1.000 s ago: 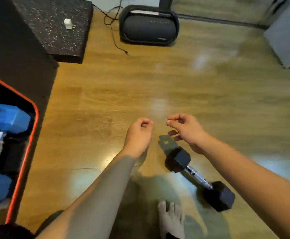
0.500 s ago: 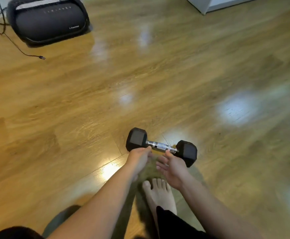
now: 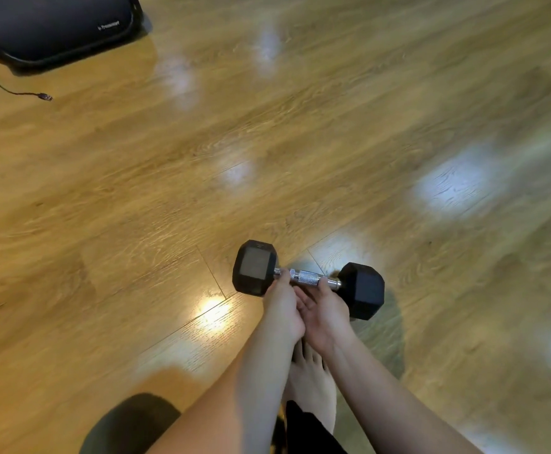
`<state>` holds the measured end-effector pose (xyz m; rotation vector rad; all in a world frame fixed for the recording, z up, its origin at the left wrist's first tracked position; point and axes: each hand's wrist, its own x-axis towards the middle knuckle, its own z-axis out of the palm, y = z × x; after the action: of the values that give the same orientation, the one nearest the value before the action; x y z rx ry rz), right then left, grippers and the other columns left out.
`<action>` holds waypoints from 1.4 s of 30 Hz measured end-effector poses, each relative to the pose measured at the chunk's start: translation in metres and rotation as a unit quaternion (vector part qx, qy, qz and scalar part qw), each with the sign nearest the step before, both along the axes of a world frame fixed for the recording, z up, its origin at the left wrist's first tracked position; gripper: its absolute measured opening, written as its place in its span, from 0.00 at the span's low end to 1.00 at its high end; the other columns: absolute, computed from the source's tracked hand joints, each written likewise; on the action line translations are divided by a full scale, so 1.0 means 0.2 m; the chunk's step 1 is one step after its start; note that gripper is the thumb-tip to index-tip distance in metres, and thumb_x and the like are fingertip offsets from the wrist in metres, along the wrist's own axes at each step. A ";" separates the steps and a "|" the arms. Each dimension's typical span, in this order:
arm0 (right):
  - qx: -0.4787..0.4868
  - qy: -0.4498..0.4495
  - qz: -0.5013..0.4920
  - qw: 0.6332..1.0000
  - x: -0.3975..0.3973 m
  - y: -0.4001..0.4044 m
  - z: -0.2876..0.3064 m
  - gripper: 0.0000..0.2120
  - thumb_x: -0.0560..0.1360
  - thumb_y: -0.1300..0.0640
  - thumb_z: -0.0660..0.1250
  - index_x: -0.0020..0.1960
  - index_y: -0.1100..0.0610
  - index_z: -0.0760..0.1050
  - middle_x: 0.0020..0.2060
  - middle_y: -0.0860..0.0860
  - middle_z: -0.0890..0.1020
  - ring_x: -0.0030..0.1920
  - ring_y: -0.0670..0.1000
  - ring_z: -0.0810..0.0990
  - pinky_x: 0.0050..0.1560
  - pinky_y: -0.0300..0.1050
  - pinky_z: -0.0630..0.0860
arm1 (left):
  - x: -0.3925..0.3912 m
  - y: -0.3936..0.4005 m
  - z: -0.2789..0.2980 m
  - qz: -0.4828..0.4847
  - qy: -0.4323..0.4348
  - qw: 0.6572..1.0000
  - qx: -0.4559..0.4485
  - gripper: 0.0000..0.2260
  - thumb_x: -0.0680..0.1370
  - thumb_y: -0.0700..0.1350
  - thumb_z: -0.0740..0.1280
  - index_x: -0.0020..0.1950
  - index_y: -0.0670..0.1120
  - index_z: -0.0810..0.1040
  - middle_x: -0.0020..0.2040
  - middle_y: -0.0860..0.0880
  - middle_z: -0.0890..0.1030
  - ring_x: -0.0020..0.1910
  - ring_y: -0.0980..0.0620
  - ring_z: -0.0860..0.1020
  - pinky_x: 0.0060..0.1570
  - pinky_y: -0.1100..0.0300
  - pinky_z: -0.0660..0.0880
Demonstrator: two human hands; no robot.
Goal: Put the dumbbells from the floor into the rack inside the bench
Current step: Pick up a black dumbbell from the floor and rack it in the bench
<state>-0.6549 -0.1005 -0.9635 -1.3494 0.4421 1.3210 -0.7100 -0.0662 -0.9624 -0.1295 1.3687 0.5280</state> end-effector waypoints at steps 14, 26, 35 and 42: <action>-0.003 -0.009 0.025 1.000 -0.09 -0.07 -0.03 0.21 0.82 0.50 0.58 0.65 0.67 0.73 0.54 0.63 0.82 0.49 0.55 0.83 0.49 0.47 0.79 | -0.12 -0.10 0.01 0.094 -0.046 0.995 -0.007 0.16 0.79 0.50 0.67 0.60 0.41 0.79 0.52 0.41 0.84 0.49 0.46 0.84 0.44 0.54 0.79; 0.088 0.023 0.234 0.968 -0.57 0.05 0.17 0.21 0.81 0.51 0.60 0.65 0.66 0.71 0.58 0.65 0.81 0.58 0.60 0.82 0.64 0.54 0.75 | -0.65 -0.08 0.30 0.314 -0.081 0.946 0.018 0.14 0.81 0.51 0.63 0.55 0.42 0.81 0.52 0.41 0.84 0.48 0.46 0.82 0.50 0.53 0.76; 0.175 0.060 0.390 0.902 -1.12 0.32 0.56 0.18 0.81 0.53 0.61 0.64 0.65 0.72 0.48 0.63 0.82 0.44 0.53 0.84 0.40 0.42 0.81 | -1.16 0.03 0.62 0.495 -0.084 0.851 0.150 0.17 0.82 0.50 0.62 0.64 0.41 0.77 0.51 0.39 0.84 0.48 0.43 0.84 0.47 0.51 0.81; 0.216 0.103 0.521 0.819 -1.62 0.38 0.83 0.17 0.80 0.52 0.62 0.62 0.64 0.73 0.53 0.65 0.82 0.41 0.52 0.83 0.43 0.43 0.82 | -1.58 0.02 0.83 0.630 -0.004 0.749 0.207 0.15 0.80 0.48 0.65 0.62 0.41 0.79 0.42 0.43 0.85 0.39 0.49 0.84 0.34 0.59 0.81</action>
<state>-0.9792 -0.0253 -0.7975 -1.0429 -0.5602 2.2971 -1.0250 -0.0617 -0.7971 -0.7150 0.9468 1.9464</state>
